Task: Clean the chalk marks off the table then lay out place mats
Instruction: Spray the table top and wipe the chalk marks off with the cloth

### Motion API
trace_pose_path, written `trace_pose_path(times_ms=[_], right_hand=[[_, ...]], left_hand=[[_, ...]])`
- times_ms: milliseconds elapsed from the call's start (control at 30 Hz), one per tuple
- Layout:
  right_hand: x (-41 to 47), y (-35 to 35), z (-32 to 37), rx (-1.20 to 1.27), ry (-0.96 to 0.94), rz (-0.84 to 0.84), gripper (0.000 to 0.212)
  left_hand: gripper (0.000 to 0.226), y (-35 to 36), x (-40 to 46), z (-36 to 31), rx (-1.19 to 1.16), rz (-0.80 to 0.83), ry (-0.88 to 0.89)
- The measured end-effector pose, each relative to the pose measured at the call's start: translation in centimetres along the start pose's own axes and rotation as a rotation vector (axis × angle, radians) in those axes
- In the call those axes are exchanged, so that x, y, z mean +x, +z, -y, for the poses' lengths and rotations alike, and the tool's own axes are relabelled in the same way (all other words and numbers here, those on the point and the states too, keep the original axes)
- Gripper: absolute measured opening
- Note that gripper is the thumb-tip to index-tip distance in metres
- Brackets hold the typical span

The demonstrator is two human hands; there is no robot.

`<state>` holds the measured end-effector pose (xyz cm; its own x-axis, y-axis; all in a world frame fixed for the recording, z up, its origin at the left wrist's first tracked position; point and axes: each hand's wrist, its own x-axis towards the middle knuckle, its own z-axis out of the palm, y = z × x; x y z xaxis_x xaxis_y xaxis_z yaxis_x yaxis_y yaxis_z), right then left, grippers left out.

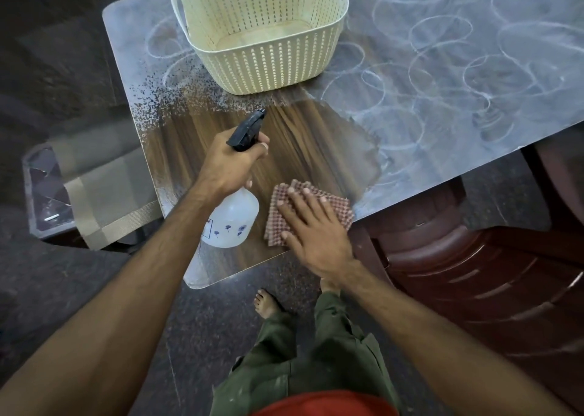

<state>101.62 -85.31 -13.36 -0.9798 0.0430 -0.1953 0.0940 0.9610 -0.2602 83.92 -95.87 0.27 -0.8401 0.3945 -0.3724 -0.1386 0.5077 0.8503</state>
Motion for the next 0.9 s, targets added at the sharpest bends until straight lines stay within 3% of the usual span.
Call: trace_pose_path(times_ms=[167, 267, 500, 633, 900], right_hand=[[2.5, -3.2, -9.7, -0.038, 0.323, -0.06, 0.065], [5.1, -4.6, -11.0, -0.019, 0.429, -0.117, 0.066], [3.4, -1.7, -3.0, -0.007, 0.2, -0.097, 0.063], [3.1, -1.6, -3.4, 0.016, 0.187, -0.095, 0.06], [3.2, -1.7, -4.4, 0.053, 0.164, -0.168, 0.06]], left_hand=[[0.011, 0.2, -0.2, 0.3, 0.001, 0.017, 0.001], [0.011, 0.6, -0.3, 0.2, -0.003, 0.028, 0.006], [0.006, 3.3, 0.5, -1.5, 0.111, 0.1, 0.06], [0.012, 5.6, 1.6, -2.6, 0.257, 0.142, 0.074], [0.016, 7.1, 3.6, -3.0, 0.333, 0.099, -0.057]])
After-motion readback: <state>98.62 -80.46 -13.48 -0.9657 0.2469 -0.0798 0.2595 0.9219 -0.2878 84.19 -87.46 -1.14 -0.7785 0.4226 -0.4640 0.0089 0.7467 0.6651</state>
